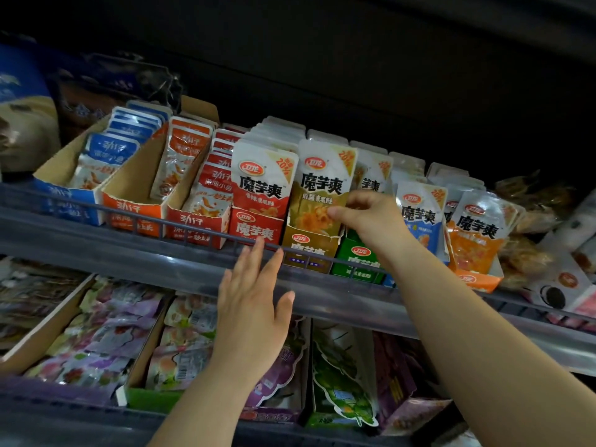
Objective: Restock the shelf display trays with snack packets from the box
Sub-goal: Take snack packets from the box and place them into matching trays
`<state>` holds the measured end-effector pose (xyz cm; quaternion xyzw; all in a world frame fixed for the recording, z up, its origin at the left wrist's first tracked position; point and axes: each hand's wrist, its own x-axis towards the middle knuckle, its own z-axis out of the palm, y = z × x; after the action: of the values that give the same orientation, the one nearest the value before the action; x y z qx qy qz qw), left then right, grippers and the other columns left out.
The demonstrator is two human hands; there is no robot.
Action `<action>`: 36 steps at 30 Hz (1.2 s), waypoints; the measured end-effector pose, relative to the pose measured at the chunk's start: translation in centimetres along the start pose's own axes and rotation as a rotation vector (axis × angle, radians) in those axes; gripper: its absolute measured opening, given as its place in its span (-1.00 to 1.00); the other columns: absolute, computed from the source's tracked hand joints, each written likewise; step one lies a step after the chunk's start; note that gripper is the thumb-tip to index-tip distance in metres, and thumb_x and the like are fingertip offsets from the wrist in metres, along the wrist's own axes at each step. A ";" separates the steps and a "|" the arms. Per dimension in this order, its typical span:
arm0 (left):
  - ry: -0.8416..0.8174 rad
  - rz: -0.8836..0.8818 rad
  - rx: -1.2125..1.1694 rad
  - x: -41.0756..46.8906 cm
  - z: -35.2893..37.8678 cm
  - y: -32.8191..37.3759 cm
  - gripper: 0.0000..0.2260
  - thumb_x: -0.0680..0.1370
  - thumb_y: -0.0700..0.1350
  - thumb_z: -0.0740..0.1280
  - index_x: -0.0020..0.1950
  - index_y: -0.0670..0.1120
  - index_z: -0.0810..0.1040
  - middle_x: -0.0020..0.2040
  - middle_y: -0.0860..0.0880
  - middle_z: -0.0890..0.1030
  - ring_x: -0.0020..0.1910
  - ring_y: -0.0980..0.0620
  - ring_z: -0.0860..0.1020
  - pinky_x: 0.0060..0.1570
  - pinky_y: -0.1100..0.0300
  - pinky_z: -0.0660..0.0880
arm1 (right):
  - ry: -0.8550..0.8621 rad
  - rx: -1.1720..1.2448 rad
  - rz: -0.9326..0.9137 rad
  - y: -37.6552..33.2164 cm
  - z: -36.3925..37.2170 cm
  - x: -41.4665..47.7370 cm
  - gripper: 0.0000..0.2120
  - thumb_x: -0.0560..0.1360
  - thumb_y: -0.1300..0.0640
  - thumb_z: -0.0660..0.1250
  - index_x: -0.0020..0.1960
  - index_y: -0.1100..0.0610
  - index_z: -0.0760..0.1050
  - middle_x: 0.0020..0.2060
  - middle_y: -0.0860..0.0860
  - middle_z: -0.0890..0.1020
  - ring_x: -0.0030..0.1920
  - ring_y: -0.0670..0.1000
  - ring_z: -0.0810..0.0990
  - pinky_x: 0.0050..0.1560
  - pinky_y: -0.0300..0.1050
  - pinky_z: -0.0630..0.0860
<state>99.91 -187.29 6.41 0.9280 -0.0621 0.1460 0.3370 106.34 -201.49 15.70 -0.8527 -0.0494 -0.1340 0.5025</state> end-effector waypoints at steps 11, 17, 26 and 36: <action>-0.003 0.034 -0.017 0.0 0.1 -0.4 -0.44 0.59 0.06 0.08 0.48 0.12 -0.17 0.29 0.20 -0.41 0.28 0.28 -0.35 0.31 0.24 -0.33 | 0.164 -0.125 -0.046 0.8 0.6 0.5 -0.51 0.40 0.21 0.42 0.24 0.16 0.27 -0.25 -0.10 0.31 -0.31 -0.16 0.35 -0.35 -0.36 0.35; 0.017 0.070 -0.063 -0.1 0.0 -0.6 -0.47 0.58 0.01 0.13 0.49 0.09 -0.05 0.40 0.22 -0.28 0.38 0.26 -0.24 0.38 0.22 -0.25 | 0.194 -0.086 -0.090 0.9 -0.2 -1.8 -0.64 0.45 0.24 0.35 0.18 0.10 0.30 -0.19 -0.15 0.37 -0.25 -0.14 0.40 -0.27 -0.39 0.41; 0.178 0.262 0.017 -2.0 0.1 -1.0 -0.69 0.39 -0.13 0.29 0.09 -0.20 0.58 0.12 -0.18 0.58 0.11 -0.24 0.53 0.14 -0.08 0.29 | 0.005 -0.045 -0.151 2.4 -2.6 -8.8 -0.70 0.44 0.39 0.30 -0.17 -0.02 0.40 -0.29 -0.12 0.49 -0.32 -0.24 0.46 -0.19 -0.47 0.44; -0.282 0.370 0.138 -8.8 2.2 -3.2 -0.91 0.39 -0.17 0.44 -0.15 -0.02 0.60 0.01 0.08 0.57 0.05 0.05 0.56 -0.02 0.19 0.41 | -0.364 -0.161 0.083 7.3 -1.5 -14.2 -0.71 0.46 0.32 0.32 -0.25 -0.07 0.43 -0.32 -0.14 0.49 -0.33 -0.20 0.45 -0.20 -0.45 0.41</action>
<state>92.72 -186.15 0.09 0.9329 -0.2675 0.0782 0.2282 94.10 -205.67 6.27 -0.9017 -0.0931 0.0395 0.4205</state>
